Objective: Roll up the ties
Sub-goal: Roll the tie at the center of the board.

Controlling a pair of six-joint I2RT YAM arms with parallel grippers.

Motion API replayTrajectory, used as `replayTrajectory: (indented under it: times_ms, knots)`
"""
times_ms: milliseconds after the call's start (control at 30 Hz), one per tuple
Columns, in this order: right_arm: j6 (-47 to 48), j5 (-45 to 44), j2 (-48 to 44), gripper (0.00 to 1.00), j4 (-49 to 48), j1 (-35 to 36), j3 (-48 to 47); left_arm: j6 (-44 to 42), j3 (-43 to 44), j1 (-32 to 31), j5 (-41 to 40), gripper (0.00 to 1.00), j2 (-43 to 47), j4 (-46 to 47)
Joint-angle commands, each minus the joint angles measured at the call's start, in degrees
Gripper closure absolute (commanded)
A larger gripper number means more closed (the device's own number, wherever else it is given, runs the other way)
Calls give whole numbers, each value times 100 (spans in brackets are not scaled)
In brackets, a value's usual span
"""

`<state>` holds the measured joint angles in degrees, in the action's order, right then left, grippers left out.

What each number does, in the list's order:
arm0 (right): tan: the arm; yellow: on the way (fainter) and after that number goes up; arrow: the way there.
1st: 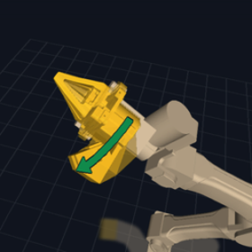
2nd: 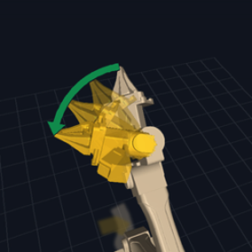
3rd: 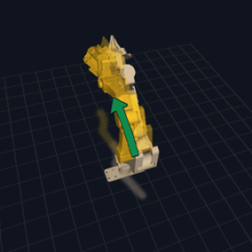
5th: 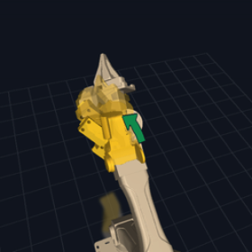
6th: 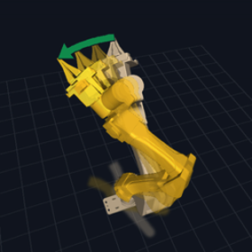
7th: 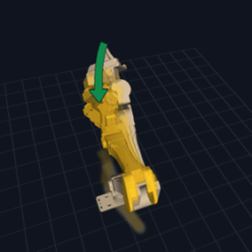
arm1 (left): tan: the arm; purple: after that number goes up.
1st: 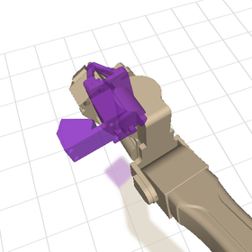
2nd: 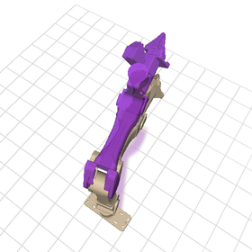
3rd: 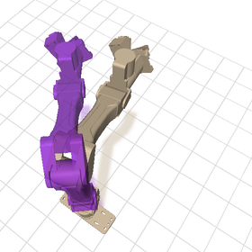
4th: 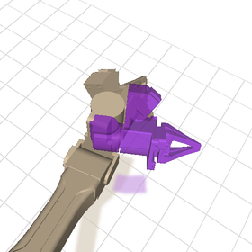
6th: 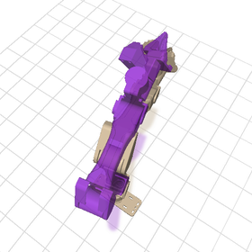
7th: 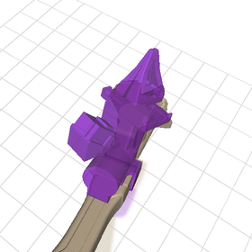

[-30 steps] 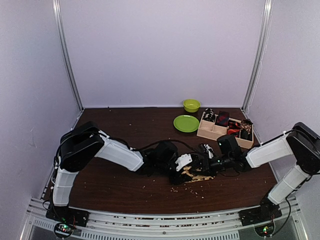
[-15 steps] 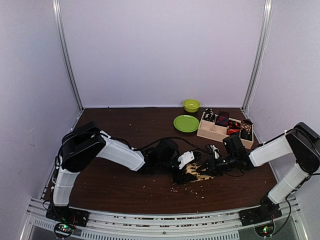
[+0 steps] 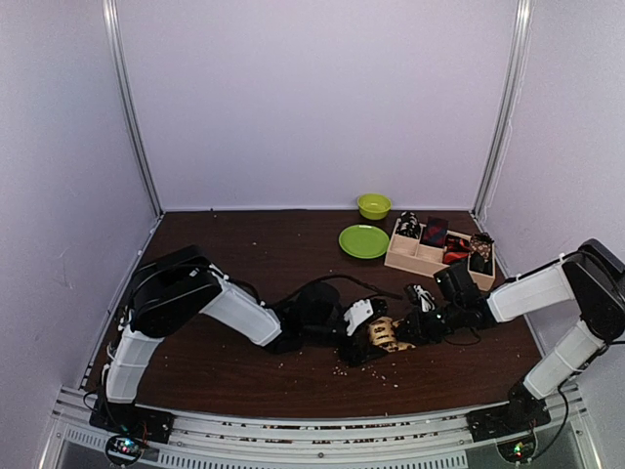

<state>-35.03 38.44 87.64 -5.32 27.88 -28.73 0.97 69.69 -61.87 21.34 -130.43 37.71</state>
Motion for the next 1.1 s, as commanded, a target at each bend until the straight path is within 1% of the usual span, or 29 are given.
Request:
replayTrajectory:
  times_ms: [0,200,267,333,400,467,533,600,733,800,867,933,1067]
  knots:
    - [176,-933,262,100,985,105,67,57,-220,8,-150,15,170,582]
    - [22,-801,575,100,817,493,-185,11,-219,8,-164,19,119,523]
    - [-51,-762,678,100,748,632,-282,8,-226,3,-156,22,106,527]
    - [-124,-729,737,100,697,748,-364,7,-240,8,-132,29,106,449]
    - [-147,-679,750,100,674,793,-407,-27,-292,8,-172,40,134,251]
    - [-126,-626,648,100,651,793,-379,-33,-523,8,-223,48,193,193]
    - [-94,-605,447,100,645,726,-321,-23,-803,8,-264,55,242,233]
    - [-85,-581,154,99,626,614,-245,-5,-1003,8,-296,59,267,157]
    - [-188,-408,-417,82,558,535,-203,51,-1143,-1,-372,61,338,-126]
    - [-396,-165,-583,69,336,541,-175,-24,-1061,-5,-429,61,351,-400]
    - [-722,93,-624,61,-10,579,-145,-65,-953,-13,-543,60,340,-637]
    - [-870,240,-566,58,-165,666,-201,-74,-875,-20,-563,59,313,-742]
    - [-915,266,-356,57,-153,866,-399,-47,-843,-18,-535,59,275,-756]
